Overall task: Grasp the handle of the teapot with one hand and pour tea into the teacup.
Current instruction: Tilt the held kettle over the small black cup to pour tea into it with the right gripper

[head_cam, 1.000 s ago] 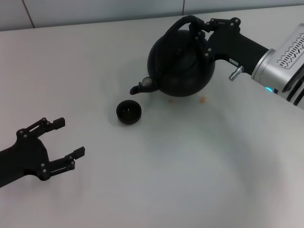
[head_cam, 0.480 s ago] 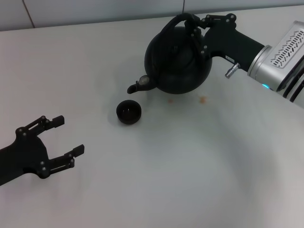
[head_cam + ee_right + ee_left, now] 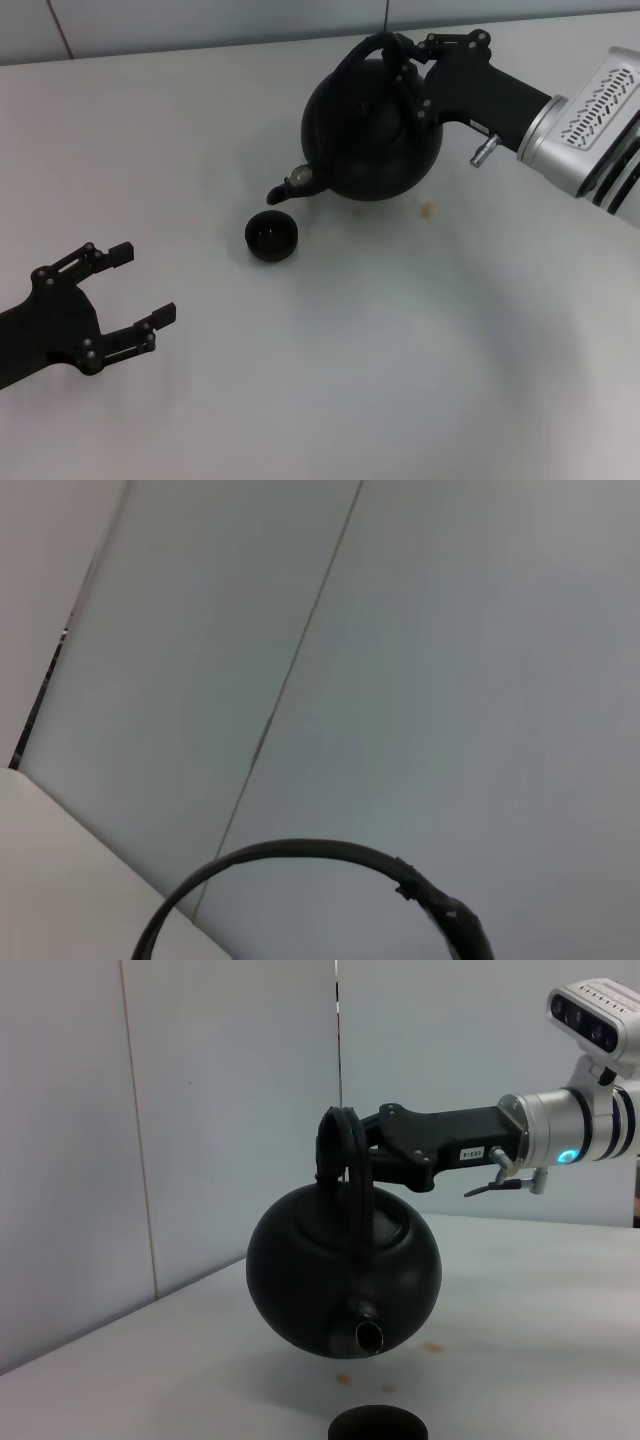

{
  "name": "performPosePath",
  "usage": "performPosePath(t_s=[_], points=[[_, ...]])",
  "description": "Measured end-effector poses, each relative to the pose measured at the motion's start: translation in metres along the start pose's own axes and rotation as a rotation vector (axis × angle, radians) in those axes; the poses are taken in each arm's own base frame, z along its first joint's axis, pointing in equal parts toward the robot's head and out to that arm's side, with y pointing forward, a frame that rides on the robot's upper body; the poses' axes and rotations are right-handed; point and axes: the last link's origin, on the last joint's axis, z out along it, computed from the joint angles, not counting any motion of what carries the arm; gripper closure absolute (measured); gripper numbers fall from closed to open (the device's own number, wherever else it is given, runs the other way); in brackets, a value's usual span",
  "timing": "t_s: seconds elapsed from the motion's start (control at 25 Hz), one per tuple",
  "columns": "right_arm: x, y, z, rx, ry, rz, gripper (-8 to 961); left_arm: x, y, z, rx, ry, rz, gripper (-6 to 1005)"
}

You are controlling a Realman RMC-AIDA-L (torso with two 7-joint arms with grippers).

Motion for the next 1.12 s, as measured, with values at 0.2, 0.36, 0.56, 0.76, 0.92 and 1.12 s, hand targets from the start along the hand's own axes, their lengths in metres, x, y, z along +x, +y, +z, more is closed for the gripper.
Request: performPosePath(t_s=[0.2, 0.36, 0.56, 0.76, 0.92, 1.12], points=[[0.0006, -0.0003, 0.0004, 0.001, 0.006, -0.010, 863, 0.0000, 0.0000, 0.0000, 0.000, 0.000, 0.000, 145], [0.0009, 0.0001, 0.0008, -0.001, 0.008, -0.032, 863, 0.0000, 0.0000, 0.0000, 0.000, 0.000, 0.001, 145], [0.0009, 0.0001, 0.0011, -0.002, 0.009, -0.041, 863, 0.0003, -0.0002, 0.0003, -0.001, 0.000, 0.001, 145], [0.0004, -0.0006, 0.0018, -0.001, 0.009, -0.046, 863, 0.0007, -0.0008, 0.0010, -0.002, 0.001, 0.003, 144], [0.0006, -0.0007, 0.0023, -0.002, 0.012, -0.059, 862, 0.0011, -0.0012, 0.0015, -0.002, 0.001, 0.003, 144], [0.0008, -0.0006, 0.0028, -0.005, 0.015, -0.062, 862, 0.0012, -0.0015, 0.0017, -0.002, 0.000, 0.003, 145]])
